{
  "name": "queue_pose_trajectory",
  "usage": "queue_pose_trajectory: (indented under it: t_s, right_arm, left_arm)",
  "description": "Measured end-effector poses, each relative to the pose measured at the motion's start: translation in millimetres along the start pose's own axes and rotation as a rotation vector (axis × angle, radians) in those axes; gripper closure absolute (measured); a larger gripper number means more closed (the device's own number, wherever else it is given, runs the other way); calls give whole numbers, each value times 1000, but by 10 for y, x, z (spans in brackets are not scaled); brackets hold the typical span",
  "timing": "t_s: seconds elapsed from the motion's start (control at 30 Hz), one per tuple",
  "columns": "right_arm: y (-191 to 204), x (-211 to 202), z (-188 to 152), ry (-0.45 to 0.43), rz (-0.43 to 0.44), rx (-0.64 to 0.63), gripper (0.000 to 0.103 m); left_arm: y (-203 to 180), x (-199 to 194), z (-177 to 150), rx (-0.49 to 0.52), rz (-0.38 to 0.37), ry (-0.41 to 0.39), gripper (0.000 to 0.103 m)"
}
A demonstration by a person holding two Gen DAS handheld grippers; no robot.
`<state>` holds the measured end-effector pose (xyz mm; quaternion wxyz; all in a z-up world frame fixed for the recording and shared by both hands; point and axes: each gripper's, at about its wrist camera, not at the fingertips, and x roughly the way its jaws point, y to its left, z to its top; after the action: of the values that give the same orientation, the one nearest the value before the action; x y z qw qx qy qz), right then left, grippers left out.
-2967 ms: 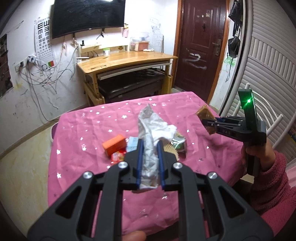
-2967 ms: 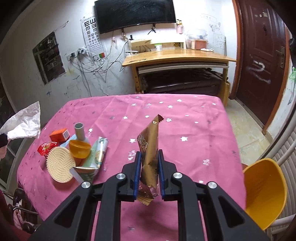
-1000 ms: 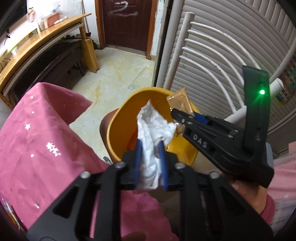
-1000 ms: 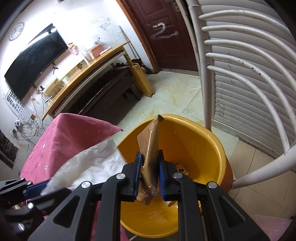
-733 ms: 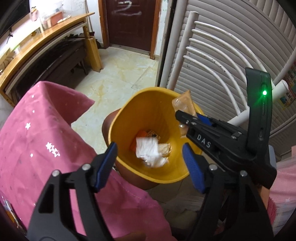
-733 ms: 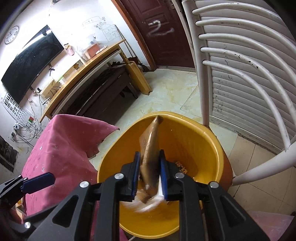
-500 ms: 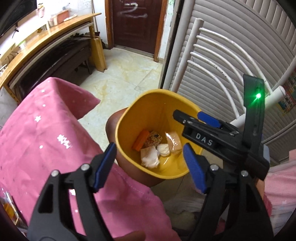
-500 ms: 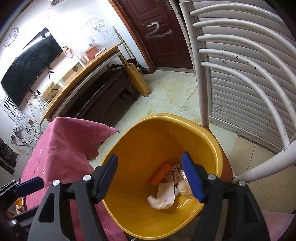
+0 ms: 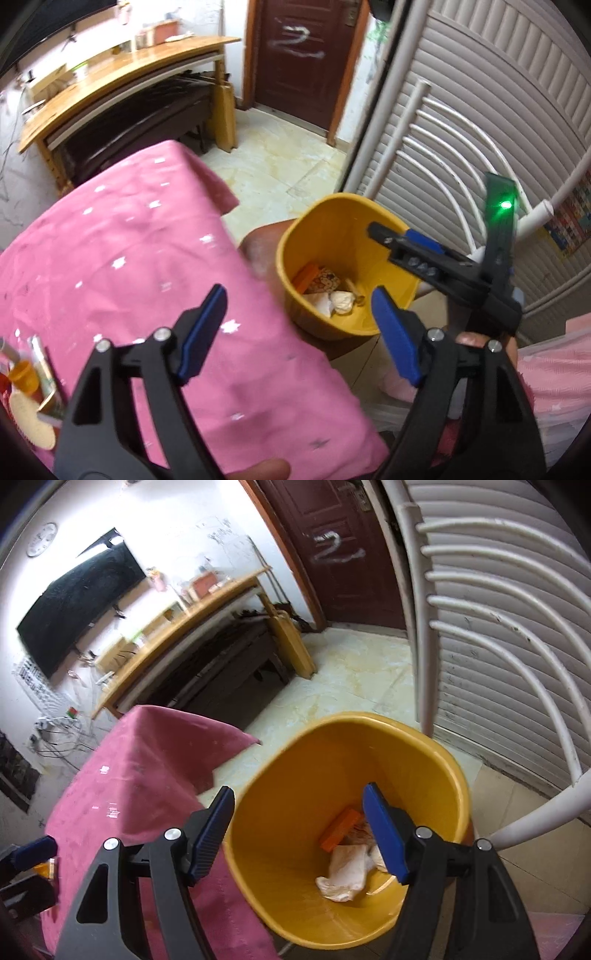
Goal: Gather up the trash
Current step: 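Move both tools back over the table toward the remaining trash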
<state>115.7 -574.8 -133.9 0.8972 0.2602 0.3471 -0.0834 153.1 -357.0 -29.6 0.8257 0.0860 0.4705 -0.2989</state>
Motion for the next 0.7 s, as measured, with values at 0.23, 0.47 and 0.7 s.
queue_pose_trajectory:
  t_s: [0.23, 0.47, 0.7]
  right_arm:
    - [543, -162, -75, -35, 75, -104, 32]
    - [1216, -243, -247, -27, 162, -242, 31]
    - [1878, -149, -454, 25, 239, -365, 30]
  left_arm:
    - [508, -349, -179, -78, 63, -53, 20]
    - [1161, -786, -405, -161, 142, -119, 20]
    - [1798, -1122, -625, -233, 251, -137, 20]
